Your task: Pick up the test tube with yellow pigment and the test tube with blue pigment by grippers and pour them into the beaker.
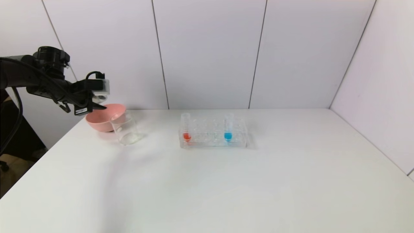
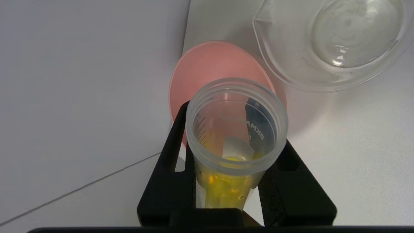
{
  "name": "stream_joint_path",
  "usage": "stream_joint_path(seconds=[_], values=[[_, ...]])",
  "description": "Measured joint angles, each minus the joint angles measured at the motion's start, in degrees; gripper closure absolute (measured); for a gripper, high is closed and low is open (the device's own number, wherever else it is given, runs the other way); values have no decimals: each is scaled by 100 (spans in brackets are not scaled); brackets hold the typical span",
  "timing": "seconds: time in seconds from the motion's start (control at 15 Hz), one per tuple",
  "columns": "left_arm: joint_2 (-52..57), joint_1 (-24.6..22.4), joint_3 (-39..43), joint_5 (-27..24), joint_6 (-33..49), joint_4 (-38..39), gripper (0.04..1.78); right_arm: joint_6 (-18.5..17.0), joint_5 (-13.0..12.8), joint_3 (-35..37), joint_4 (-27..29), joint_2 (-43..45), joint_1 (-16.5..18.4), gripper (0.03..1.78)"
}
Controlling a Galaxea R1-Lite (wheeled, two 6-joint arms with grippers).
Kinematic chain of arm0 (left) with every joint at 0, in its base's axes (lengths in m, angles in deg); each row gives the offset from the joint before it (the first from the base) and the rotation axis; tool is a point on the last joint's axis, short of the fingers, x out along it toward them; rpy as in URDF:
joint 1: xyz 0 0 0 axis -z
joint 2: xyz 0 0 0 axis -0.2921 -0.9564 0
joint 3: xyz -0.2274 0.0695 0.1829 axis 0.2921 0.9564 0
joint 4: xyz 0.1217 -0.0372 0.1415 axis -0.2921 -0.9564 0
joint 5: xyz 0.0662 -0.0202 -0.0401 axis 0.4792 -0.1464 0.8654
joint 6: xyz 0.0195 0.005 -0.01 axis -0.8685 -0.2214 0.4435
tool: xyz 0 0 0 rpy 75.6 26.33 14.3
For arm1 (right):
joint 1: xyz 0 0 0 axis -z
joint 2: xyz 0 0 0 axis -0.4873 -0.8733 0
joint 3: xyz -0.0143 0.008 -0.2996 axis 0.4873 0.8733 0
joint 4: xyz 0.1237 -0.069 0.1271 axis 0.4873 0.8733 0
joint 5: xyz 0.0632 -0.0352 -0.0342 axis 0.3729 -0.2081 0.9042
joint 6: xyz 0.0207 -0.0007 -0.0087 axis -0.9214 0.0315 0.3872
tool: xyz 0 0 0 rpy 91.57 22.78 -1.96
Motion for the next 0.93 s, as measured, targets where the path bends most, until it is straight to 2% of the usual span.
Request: stream_joint_path(seconds=[0.73,0.93], values=[[-33,218,2,596,-247,-30,128,0,0,0,0,0,2,10],[-30,276,5,818,-249,-249,128,-1,0,0,0,0,2,10]])
